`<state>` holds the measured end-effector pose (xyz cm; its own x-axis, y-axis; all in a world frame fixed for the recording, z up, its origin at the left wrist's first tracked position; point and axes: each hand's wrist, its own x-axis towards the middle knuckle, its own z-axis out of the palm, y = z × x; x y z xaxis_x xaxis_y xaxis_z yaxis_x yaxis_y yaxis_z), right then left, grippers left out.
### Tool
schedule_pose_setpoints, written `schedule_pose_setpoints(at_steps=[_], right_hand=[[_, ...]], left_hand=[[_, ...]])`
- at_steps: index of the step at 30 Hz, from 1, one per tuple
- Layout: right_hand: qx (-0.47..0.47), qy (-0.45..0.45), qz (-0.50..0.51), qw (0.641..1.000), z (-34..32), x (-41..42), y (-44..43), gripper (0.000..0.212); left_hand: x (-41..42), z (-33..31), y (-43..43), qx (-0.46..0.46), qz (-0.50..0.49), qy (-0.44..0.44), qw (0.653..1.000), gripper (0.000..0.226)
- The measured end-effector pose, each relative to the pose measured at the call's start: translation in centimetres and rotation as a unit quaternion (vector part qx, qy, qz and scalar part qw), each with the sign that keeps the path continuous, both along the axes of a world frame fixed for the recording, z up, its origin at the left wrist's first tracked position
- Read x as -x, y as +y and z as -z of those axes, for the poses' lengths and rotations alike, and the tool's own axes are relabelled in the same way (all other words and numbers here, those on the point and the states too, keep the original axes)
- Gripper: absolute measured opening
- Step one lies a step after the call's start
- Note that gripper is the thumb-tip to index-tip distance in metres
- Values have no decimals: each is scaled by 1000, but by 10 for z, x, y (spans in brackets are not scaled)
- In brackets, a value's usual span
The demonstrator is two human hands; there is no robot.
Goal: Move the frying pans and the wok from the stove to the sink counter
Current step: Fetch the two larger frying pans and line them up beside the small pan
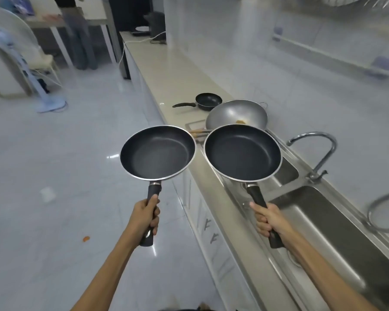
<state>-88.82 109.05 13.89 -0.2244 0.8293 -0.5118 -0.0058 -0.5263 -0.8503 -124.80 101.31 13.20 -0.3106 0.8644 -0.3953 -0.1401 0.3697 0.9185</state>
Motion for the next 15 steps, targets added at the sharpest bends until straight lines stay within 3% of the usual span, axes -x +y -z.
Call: schedule_pose_setpoints(at_steps=[15], right_hand=[[0, -40, -23, 999, 17, 202, 240, 32]], left_hand=[[194, 19, 214, 15, -51, -16, 998, 37]])
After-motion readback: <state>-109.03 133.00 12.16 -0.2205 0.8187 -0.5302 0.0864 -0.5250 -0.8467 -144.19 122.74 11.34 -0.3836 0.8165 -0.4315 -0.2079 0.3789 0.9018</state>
